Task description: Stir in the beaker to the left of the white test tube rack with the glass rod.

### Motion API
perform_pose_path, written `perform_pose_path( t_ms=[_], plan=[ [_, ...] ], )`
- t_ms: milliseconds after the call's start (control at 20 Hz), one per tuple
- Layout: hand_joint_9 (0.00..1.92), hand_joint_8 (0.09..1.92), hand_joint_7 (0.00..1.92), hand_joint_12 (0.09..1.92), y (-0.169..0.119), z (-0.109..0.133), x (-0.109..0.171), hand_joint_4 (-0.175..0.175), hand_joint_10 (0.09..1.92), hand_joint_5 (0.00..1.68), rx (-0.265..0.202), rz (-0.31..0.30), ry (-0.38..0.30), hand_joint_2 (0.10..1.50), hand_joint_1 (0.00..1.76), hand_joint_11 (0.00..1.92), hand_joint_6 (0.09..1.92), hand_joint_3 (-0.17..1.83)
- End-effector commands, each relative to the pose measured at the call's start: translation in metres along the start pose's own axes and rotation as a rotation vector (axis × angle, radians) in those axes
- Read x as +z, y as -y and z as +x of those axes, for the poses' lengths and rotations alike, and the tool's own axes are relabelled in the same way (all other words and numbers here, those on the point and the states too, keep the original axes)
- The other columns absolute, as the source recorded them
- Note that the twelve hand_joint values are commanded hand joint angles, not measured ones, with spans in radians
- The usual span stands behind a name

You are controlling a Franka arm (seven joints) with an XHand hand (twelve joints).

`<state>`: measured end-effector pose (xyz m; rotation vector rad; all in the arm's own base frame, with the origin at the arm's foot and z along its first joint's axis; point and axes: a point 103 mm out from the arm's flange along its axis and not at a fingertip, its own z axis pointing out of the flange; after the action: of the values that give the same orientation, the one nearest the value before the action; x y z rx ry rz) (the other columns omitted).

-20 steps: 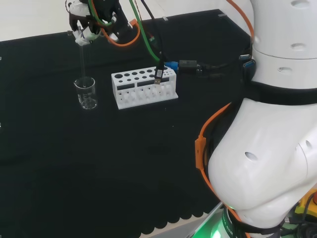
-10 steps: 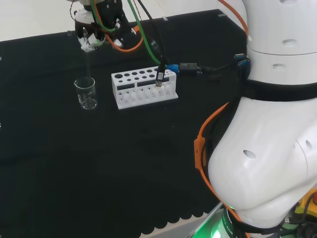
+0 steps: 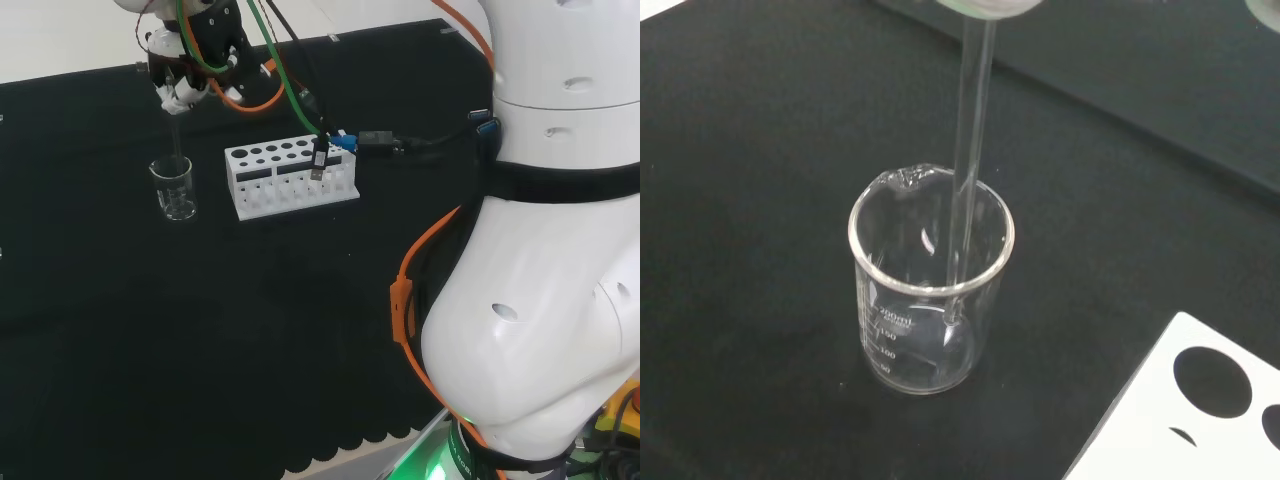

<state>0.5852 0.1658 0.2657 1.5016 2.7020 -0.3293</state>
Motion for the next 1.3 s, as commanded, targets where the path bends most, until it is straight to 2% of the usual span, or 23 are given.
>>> perform_pose_path(
  t_ms=[50,200,650,800,850,900,950,1300],
  plan=[
    [1.92,0.64,1.69,0.56,0.004,0.015,-0.004,-0.175,0.35,1.16,0.0,0.005,0.007,1.12,1.2,1.79,0.75,-0.17],
    [1.92,0.64,1.69,0.56,-0.001,0.029,-0.01,-0.175,0.35,1.16,0.01,0.02,0.029,1.12,1.2,1.79,0.75,-0.17],
    [1.92,0.64,1.69,0.56,-0.027,0.021,-0.004,-0.175,0.35,1.16,-0.051,-0.01,-0.008,1.12,1.2,1.79,0.75,-0.17],
    [1.92,0.64,1.68,0.56,-0.029,0.009,-0.002,-0.175,0.35,1.16,-0.057,-0.009,-0.014,1.12,1.2,1.79,0.75,-0.17],
    [1.92,0.64,1.68,0.56,-0.029,0.008,-0.002,-0.175,0.35,1.16,-0.053,0.014,0.006,1.12,1.2,1.79,0.75,-0.17],
    [1.92,0.64,1.68,0.56,-0.036,0.006,-0.001,-0.175,0.35,1.16,-0.049,0.023,-0.018,1.12,1.2,1.79,0.75,-0.17],
    [1.92,0.64,1.68,0.56,-0.037,0.0,-0.002,-0.175,0.35,1.16,-0.045,0.017,-0.042,1.12,1.2,1.79,0.75,-0.17],
    [1.92,0.64,1.68,0.56,-0.021,-0.05,0.001,-0.175,0.34,1.15,-0.001,0.012,-0.038,1.12,1.2,1.79,0.76,-0.17]
  ],
)
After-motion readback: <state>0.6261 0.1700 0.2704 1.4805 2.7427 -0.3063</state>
